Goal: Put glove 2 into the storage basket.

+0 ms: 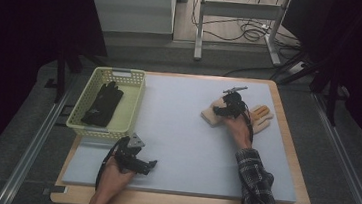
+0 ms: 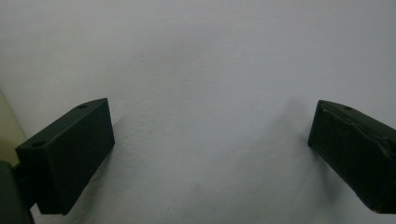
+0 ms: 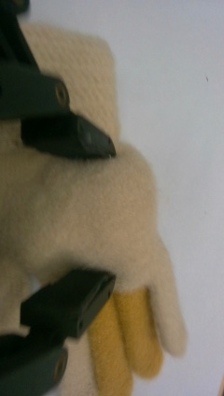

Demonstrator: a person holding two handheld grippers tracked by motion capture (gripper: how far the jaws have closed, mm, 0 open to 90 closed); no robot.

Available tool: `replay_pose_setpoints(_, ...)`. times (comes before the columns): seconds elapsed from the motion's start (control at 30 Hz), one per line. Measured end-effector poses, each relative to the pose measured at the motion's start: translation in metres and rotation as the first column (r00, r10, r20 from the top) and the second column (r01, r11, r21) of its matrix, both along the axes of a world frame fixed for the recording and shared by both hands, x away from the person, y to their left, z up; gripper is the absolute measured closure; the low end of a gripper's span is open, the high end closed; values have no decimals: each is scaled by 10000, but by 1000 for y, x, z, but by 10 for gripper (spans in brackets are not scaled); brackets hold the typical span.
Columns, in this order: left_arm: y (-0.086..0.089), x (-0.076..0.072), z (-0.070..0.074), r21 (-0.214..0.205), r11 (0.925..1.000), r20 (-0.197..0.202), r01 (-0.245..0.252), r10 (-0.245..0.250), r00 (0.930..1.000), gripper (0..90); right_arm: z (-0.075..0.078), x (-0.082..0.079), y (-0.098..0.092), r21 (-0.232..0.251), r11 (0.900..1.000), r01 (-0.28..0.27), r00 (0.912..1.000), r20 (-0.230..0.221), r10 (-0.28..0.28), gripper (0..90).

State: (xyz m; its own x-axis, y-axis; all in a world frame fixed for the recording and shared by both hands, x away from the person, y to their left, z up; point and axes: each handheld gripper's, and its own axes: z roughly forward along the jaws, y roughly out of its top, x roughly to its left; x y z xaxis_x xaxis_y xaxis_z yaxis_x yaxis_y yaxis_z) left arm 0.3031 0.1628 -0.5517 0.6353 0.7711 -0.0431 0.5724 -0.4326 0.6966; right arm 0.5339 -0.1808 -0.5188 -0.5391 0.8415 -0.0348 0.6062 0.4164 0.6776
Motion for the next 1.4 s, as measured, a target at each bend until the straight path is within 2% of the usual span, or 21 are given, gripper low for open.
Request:
replay_pose_setpoints(0.1,0,0,0,2,10000,6,-1,1,10000,8,1,-4,1,-102,9999,-82,10000,-52,81,529)
replay_pose_setpoints(0.23,0,0,0,5,10000,12,3,-3,10000,9,7,-8,1,-286,9988,-394,9992,-13,394,595)
replay_pose_setpoints(0.27,0,0,0,2,10000,11,2,-2,10000,9,9,-9,0,-311,9985,-460,9989,20,461,654)
replay_pose_setpoints(0.37,0,0,0,2,10000,9,1,-1,10000,9,22,-17,-3,191,9965,-809,9962,339,802,812)
replay_pose_setpoints(0.57,0,0,0,11,10000,12,5,-5,10000,9,45,-42,-5,371,9876,-1526,9867,622,1502,829)
replay_pose_setpoints(0.73,0,0,0,13,10000,17,3,-3,10000,9,63,-74,-2,697,9691,-2364,9689,921,2297,828)
replay_pose_setpoints(0.9,0,0,0,28,10000,31,15,-15,10000,9,72,-116,6,595,9422,-3297,9409,1031,3227,823)
replay_pose_setpoints(1.03,0,0,0,0,10000,46,-17,17,10000,9,67,-150,15,613,9189,-3896,9192,886,3838,813)
replay_pose_setpoints(1.07,0,0,0,2,10000,48,-13,13,10000,9,64,-156,17,605,9156,-3975,9161,841,3921,810)
replay_pose_setpoints(1.2,0,0,0,25,10000,31,10,-10,10000,9,44,-178,24,658,8945,-4422,8967,552,4392,787)
replay_pose_setpoints(1.27,0,0,0,-5,10000,36,-13,13,10000,9,31,-184,27,744,8907,-4484,8938,327,4473,705)
replay_pose_setpoints(1.33,0,0,0,26,10000,28,15,-16,10000,9,19,-188,30,913,8861,-4545,8900,66,4558,568)
replay_pose_setpoints(1.4,0,0,0,28,10000,29,14,-14,10000,9,12,-189,31,1062,8838,-4556,8886,-57,4587,490)
